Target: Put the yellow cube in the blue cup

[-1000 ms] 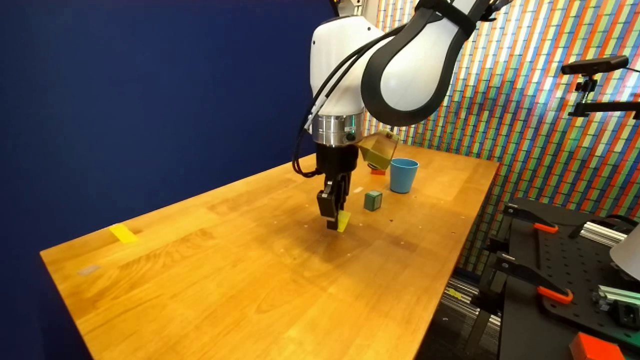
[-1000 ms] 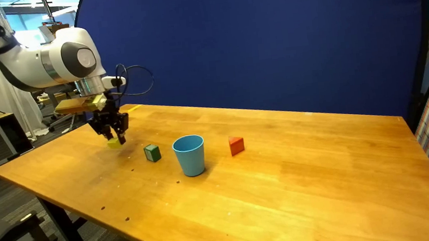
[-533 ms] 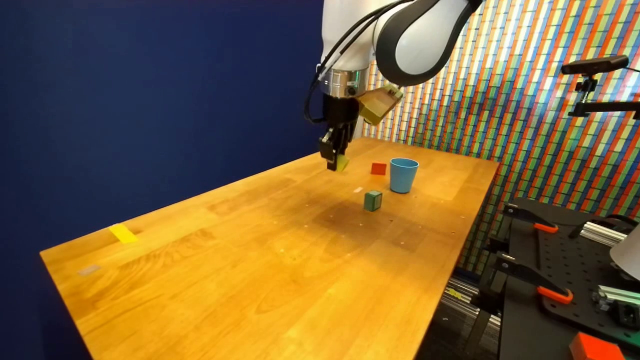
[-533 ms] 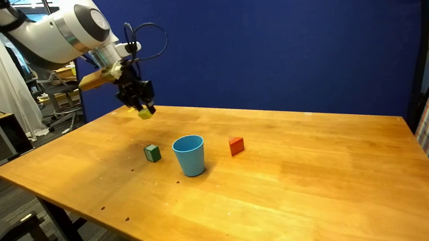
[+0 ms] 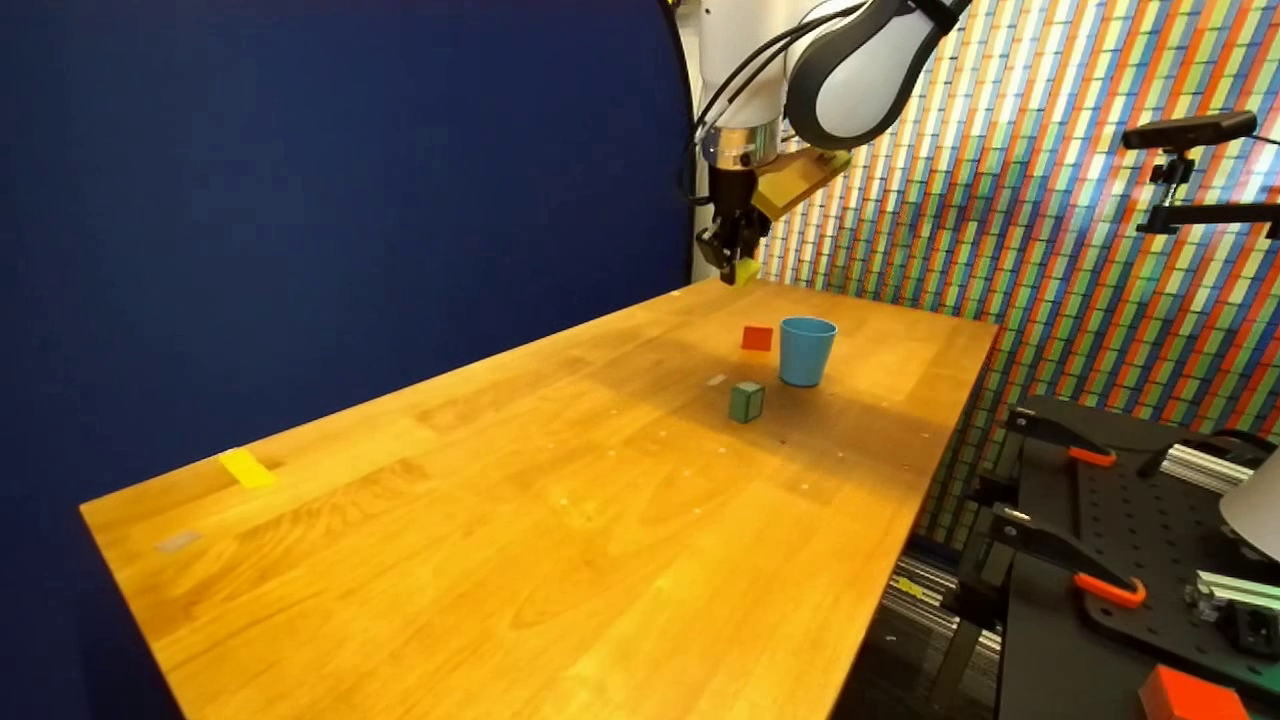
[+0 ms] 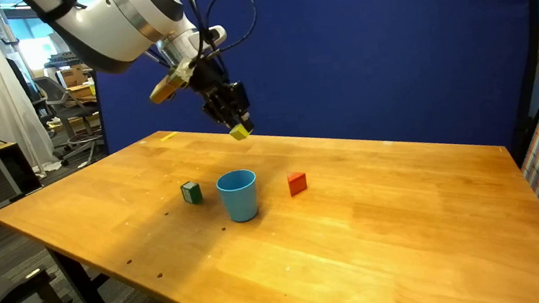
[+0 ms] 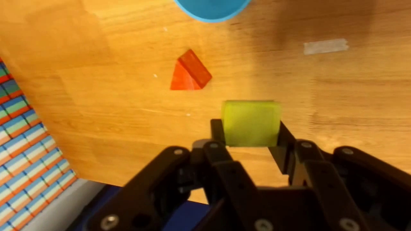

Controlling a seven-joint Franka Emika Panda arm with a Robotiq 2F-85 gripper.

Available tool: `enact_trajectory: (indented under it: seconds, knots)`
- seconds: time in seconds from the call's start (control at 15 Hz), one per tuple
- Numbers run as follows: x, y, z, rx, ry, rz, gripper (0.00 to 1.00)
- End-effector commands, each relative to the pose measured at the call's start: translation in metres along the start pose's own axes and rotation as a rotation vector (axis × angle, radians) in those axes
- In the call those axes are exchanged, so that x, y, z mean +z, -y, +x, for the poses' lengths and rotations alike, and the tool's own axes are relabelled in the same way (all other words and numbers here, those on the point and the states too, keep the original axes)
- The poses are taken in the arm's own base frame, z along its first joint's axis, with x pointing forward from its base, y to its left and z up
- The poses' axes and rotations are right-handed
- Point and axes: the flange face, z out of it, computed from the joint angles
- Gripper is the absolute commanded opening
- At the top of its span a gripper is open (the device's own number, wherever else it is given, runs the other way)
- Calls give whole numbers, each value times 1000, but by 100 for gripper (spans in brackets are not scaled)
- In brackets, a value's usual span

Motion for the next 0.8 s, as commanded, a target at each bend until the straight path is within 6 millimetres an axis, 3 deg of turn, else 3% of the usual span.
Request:
enact_trajectory:
  seconds: [0.0, 0.33, 0.73]
  knots:
    - [11, -38, 6, 94, 39, -46, 14]
    - [31, -79, -4, 182, 133, -35, 14]
    - [50, -78, -22, 249, 243, 53, 14]
